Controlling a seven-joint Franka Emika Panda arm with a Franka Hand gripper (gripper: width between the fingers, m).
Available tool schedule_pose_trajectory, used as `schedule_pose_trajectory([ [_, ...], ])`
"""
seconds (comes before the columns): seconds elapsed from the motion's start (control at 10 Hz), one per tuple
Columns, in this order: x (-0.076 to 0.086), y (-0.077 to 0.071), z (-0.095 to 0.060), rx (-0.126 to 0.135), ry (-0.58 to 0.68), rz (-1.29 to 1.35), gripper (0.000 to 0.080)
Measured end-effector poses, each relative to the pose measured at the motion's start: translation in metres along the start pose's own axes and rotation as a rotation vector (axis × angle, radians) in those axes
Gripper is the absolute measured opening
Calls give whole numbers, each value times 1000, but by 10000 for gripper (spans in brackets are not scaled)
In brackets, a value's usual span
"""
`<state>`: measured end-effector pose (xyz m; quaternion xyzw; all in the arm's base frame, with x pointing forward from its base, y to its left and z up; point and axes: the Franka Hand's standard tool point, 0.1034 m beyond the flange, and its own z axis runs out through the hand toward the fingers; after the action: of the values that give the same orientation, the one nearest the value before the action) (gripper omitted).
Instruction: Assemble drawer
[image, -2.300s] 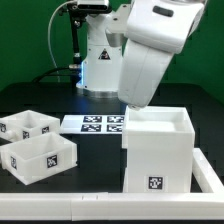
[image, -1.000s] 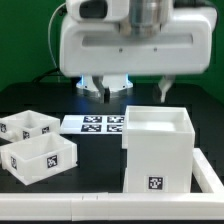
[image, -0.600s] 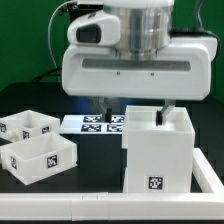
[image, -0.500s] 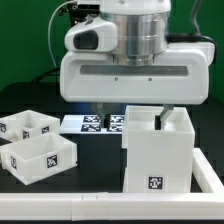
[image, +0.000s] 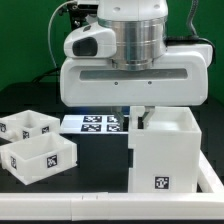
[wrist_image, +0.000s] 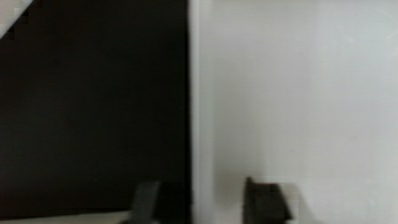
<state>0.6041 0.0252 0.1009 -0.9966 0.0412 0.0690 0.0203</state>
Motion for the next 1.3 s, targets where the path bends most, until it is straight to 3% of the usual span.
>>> schedule_pose_trajectory([
  [0.1, 1, -2, 0, 1, 5, -4, 34],
  [0.3, 3, -19, -2, -2, 34, -37, 34],
  [1.1, 5, -18, -1, 2, 37, -60, 34],
  [1.2, 4, -15, -4, 1, 30, -106, 139],
  [1.3, 4, -2, -21, 1, 21, -146, 274],
])
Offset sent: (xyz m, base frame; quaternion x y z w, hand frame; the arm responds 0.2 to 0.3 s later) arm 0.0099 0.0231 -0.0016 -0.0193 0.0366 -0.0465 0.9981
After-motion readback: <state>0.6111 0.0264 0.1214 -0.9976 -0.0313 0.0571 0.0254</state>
